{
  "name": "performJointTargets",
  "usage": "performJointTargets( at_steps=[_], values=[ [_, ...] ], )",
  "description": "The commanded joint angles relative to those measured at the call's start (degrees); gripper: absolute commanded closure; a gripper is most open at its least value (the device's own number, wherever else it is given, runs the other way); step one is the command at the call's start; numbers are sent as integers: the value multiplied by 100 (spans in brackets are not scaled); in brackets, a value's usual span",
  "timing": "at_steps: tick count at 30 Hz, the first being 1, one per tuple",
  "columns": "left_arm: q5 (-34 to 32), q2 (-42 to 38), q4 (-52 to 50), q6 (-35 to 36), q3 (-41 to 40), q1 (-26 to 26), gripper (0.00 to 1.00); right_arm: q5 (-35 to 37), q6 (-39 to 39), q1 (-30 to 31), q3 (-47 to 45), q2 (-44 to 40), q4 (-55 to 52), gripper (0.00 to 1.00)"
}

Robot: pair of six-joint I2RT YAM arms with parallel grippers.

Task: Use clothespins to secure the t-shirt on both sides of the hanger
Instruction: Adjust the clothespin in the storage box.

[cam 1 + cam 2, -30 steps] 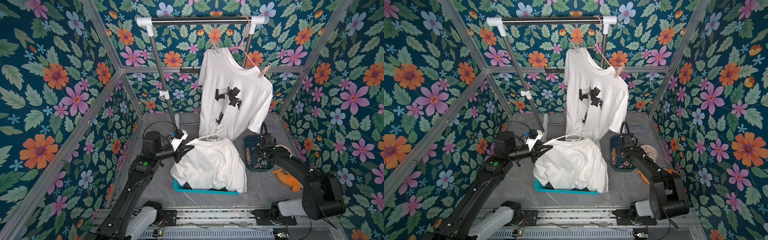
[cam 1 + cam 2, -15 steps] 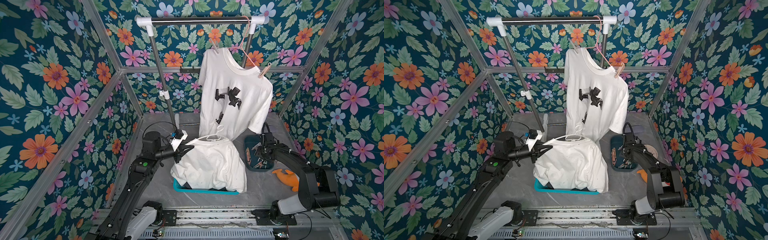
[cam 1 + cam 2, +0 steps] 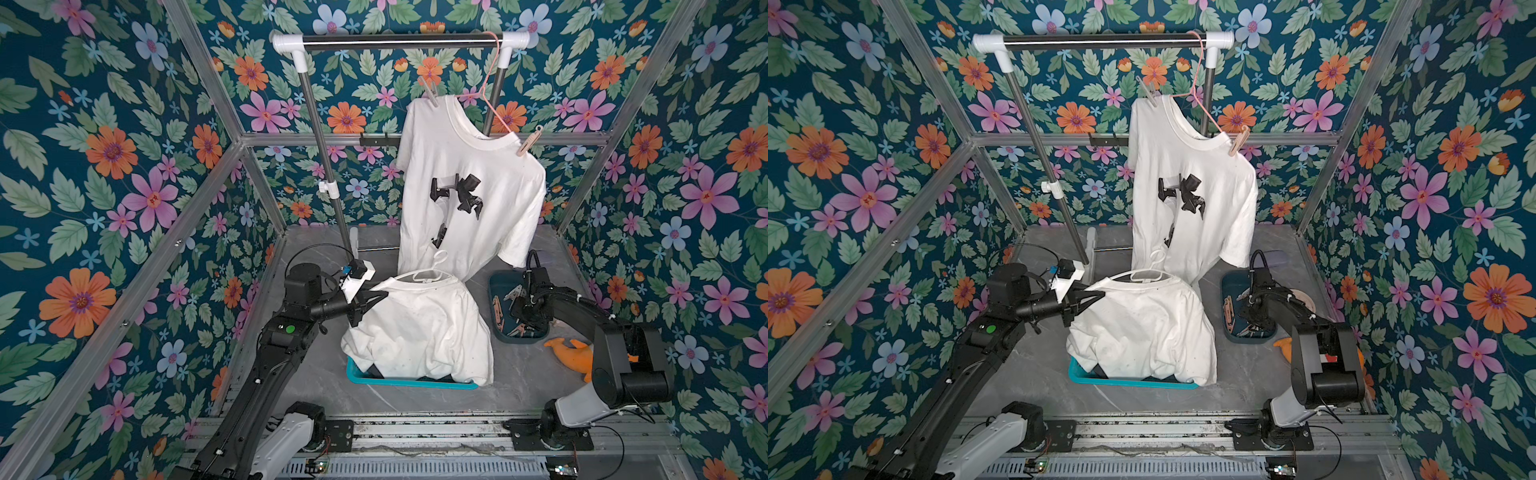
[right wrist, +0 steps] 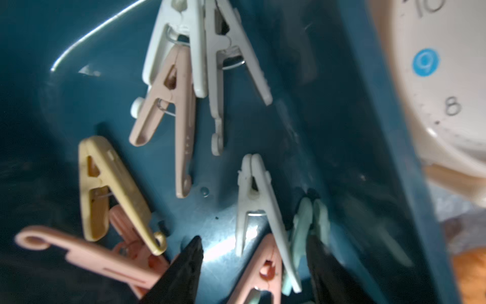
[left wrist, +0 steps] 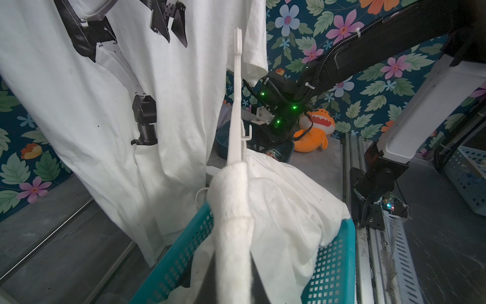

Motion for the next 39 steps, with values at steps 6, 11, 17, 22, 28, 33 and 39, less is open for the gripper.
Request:
performJointTargets(
  at_steps=[6, 11, 17, 22, 28, 33, 39],
  values=[
    [-10, -4, 240, 17, 25, 2, 100, -698, 428, 7, -85, 38, 116, 36],
    [-15, -4, 242, 17, 16, -3, 100, -1135, 678, 7, -133, -15, 291, 36],
    [7, 5, 249, 8, 7, 3, 100, -1269, 768, 7, -76, -63, 421, 36],
    [-16, -30, 263, 8, -1, 3, 100, -795, 653, 7, 100, 45, 222, 36],
    [-16, -4, 267, -9, -10, 4, 100, -364, 286, 7, 316, -89, -98, 36],
    [-28, 4, 271, -9, 8, -3, 100, -1168, -40, 11, 282, -218, 239, 37],
    [-19, 5, 271, -9, 4, -2, 100, -1629, 21, 56, 506, 225, 464, 35]
  ],
)
